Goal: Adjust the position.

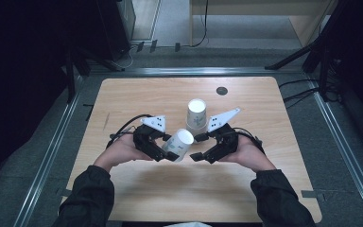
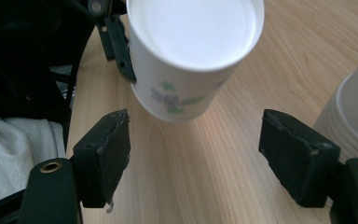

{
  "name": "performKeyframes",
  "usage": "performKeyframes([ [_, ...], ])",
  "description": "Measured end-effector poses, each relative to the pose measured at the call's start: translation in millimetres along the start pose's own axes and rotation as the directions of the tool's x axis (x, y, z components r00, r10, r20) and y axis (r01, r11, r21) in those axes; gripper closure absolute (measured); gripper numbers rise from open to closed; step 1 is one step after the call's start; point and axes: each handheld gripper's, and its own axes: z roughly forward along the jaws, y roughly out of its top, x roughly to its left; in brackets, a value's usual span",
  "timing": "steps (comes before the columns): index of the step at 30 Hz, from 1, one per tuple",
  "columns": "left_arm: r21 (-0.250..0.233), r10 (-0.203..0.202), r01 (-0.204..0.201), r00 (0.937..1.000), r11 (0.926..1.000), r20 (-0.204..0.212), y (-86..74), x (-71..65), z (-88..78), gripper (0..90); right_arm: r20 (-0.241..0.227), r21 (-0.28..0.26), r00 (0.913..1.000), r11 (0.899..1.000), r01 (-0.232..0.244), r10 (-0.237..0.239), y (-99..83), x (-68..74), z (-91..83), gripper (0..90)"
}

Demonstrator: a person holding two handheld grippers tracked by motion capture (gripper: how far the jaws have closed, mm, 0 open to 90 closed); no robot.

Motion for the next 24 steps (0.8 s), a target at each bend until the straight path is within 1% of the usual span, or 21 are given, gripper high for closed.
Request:
performKeyframes([
  [1,0.006,0.002,-0.002,1.0000,1.0000,-0.002,1.7,0.4,-2.1,31.3,0.005,-0.002,1.0000,1.000,0.003,-0.003,-1.2,-0.1,0.1,25.4],
  [3,0.022,0.019,-0.019,0.9995,0.9996,-0.026,4.7,0.2,-5.9,31.3,0.013,-0.003,0.9999,1.000,-0.004,0.004,-3.6,0.1,-0.3,25.8],
  [5,0.042,0.028,-0.027,0.9989,0.9988,-0.038,6.5,0.9,-8.4,31.3,0.020,-0.007,0.9998,1.000,-0.006,0.006,-5.6,-0.4,-0.1,26.2],
  [7,0.059,0.028,-0.025,0.9986,0.9980,-0.045,6.5,1.0,-9.6,31.3,0.027,-0.007,0.9996,1.000,-0.010,0.011,-7.2,0.3,-0.3,26.4],
  [9,0.092,0.035,-0.031,0.9984,0.9953,-0.045,6.3,1.4,-10.0,31.3,0.031,-0.007,0.9995,1.000,-0.006,0.007,-8.7,1.2,-1.0,26.5],
  [11,0.119,0.043,-0.036,0.9973,0.9922,-0.058,5.6,0.1,-9.3,31.3,0.035,-0.017,0.9994,1.000,-0.001,0.002,-10.6,1.8,-1.6,26.8],
  [15,0.168,0.063,-0.053,0.9966,0.9843,-0.053,3.8,-4.0,-5.5,31.2,0.040,-0.027,0.9992,1.000,-0.004,0.006,-14.6,3.3,-1.2,27.3],
  [18,0.210,0.077,-0.062,0.9950,0.9757,-0.064,2.5,-6.5,-0.6,31.1,0.042,-0.033,0.9991,0.999,-0.003,0.005,-15.7,4.8,0.3,27.5],
  [20,0.240,0.084,-0.065,0.9941,0.9685,-0.069,1.8,-7.1,2.6,31.0,0.045,-0.038,0.9990,0.999,0.001,0.001,-16.4,5.7,1.5,27.5],
  [23,0.269,0.088,-0.066,0.9936,0.9609,-0.070,0.8,-8.1,6.7,30.9,0.045,-0.036,0.9990,0.999,0.005,-0.003,-16.9,6.7,3.7,27.5],
  [24,0.279,0.099,-0.075,0.9926,0.9573,-0.071,0.7,-8.3,7.6,30.9,0.042,-0.037,0.9991,0.999,0.003,-0.002,-16.9,7.0,4.3,27.5],
])
